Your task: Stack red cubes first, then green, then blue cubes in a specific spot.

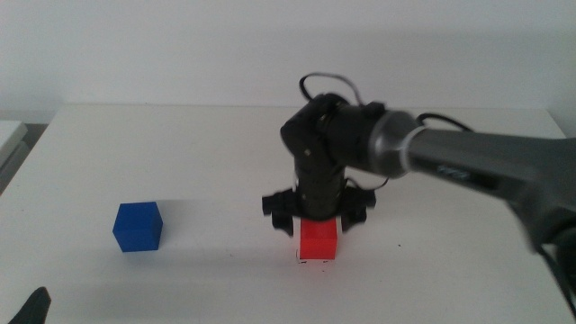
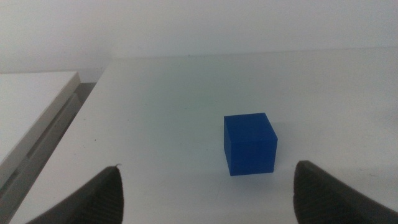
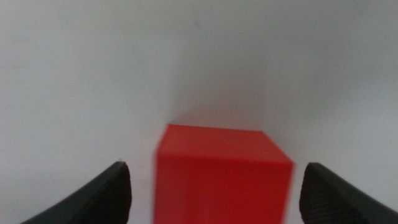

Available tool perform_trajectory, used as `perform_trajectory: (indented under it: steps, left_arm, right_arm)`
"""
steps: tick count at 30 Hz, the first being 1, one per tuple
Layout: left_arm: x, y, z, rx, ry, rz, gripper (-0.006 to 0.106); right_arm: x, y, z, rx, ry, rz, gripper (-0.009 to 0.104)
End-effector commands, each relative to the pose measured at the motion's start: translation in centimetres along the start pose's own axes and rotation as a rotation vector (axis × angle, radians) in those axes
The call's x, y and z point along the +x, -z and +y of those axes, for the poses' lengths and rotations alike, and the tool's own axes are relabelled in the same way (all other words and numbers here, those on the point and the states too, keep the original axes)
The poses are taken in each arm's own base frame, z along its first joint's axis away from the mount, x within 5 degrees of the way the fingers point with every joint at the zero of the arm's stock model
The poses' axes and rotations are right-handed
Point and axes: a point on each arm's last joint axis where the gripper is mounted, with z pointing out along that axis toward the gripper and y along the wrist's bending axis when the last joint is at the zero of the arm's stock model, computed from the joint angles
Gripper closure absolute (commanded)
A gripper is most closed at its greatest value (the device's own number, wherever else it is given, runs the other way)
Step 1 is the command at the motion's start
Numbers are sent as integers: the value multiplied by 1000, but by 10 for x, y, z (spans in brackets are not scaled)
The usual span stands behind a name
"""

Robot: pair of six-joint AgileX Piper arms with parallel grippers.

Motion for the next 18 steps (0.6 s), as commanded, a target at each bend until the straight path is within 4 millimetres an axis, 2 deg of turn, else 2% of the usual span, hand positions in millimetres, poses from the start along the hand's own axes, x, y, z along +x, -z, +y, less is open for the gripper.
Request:
perform_trajectory:
  steps: [1,3,5,7,13,16,18]
  left_arm:
    - [-1,0,0,-1,-6,-16,7]
    - [-1,0,0,-2,-8,-16,7]
    - [-1,0,0,-2,-8,-16,7]
    - [-1,0,0,-2,-8,-16,7]
    - [-1,0,0,-2,-8,-16,7]
    - [-1,0,0,-2,-8,-16,7]
    - [-1,0,0,-2,-8,-16,7]
  right_arm:
    - [-5,43,-8,-44,69,-115,12]
    - [-4,86,-28,-81,147,-200,8]
    - [-1,121,-61,-104,167,-263,8]
    - [0,139,-109,-97,134,-301,8]
    - [20,149,-273,-6,-134,-451,8]
    - [30,145,-333,66,-247,-504,8]
    - [32,137,-353,97,-280,-480,8]
